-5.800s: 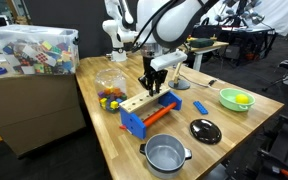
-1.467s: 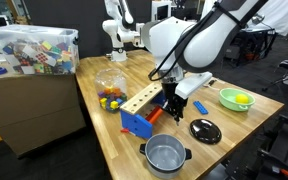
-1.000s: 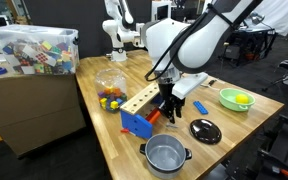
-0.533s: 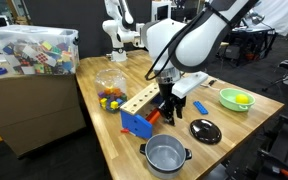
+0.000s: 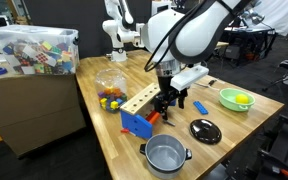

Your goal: Remove the bolt from the hole

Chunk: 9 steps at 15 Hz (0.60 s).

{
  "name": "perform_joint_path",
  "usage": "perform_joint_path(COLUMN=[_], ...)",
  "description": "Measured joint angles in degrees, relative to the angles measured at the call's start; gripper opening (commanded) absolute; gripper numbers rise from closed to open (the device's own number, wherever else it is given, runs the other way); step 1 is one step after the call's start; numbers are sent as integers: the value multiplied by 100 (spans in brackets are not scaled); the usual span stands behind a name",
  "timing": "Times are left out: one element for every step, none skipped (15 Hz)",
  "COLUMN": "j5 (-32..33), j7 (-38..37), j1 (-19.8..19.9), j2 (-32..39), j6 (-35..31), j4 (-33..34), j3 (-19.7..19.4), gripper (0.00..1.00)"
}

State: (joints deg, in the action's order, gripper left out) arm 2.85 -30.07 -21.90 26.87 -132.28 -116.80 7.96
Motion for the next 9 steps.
perform_joint_path(j5=[-9, -11, -11, -11, -11, -11, -11, -11, -12], j7=[0, 0, 0, 0, -1, -2, -4, -7, -12], j1=[0, -1, -2, -3, -3, -3, -5, -5, -3], j2=[-118, -261, -414, -588, -774, -986, -1197, -1412, -1628], j6=[-1, -2, -3, -4, -4, -3, -3, -1, 4], j4=[-38, -90, -150, -226, -309, -405, -505, -602, -703], j3=[3, 7, 14, 28, 48, 75, 102, 128, 154], gripper=[100, 100, 100, 100, 100, 100, 100, 100, 100])
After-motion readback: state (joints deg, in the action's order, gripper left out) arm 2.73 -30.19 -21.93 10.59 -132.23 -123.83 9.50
